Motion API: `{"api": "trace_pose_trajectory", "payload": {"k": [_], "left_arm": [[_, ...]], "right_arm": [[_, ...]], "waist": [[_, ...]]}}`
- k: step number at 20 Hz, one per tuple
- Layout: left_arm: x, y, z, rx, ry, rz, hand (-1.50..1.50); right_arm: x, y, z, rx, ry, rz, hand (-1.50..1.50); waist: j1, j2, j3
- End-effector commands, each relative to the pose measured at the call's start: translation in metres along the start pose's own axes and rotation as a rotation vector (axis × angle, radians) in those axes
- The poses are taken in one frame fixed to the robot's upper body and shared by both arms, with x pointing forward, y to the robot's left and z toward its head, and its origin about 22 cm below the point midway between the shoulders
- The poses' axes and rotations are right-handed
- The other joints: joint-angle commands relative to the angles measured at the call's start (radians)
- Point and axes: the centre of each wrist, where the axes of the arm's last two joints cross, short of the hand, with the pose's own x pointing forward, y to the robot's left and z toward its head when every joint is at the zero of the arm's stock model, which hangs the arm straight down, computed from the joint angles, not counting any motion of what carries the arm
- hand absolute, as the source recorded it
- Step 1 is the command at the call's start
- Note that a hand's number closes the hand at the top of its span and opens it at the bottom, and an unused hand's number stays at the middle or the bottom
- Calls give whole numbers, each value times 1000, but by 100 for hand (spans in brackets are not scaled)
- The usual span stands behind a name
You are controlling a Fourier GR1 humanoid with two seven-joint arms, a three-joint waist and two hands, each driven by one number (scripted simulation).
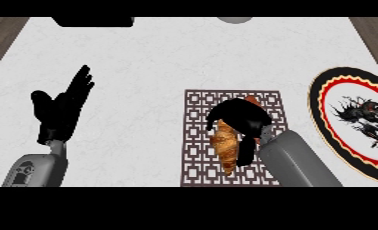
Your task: Pick the croissant from the placemat and place it in the plate
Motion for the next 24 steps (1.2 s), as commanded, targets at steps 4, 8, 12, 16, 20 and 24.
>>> {"api": "trace_pose_trajectory", "payload": {"k": [4, 8, 12, 16, 20, 24], "left_arm": [[-8, 12, 3, -8, 0, -7, 0], [4, -3, -21, 3, -2, -9, 0], [13, 5, -9, -2, 13, 11, 0], [1, 0, -5, 22, 3, 6, 0], [0, -1, -4, 14, 17, 7, 0], [3, 8, 1, -2, 5, 4, 0]], "right_arm": [[8, 41, -8, -9, -76, -34, 150], [5, 16, -1, -58, -81, -41, 150], [-12, -4, 1, -298, 206, -97, 150], [-28, -20, 8, -509, 635, -269, 150], [-6, -66, 9, -835, 778, -190, 150], [-9, -93, 32, -1127, 906, -25, 150]], "waist": [[1, 6, 4], [-5, 6, 3], [-3, 5, 4], [-32, 2, 1], [-12, 0, 2], [-8, -3, 2]]}}
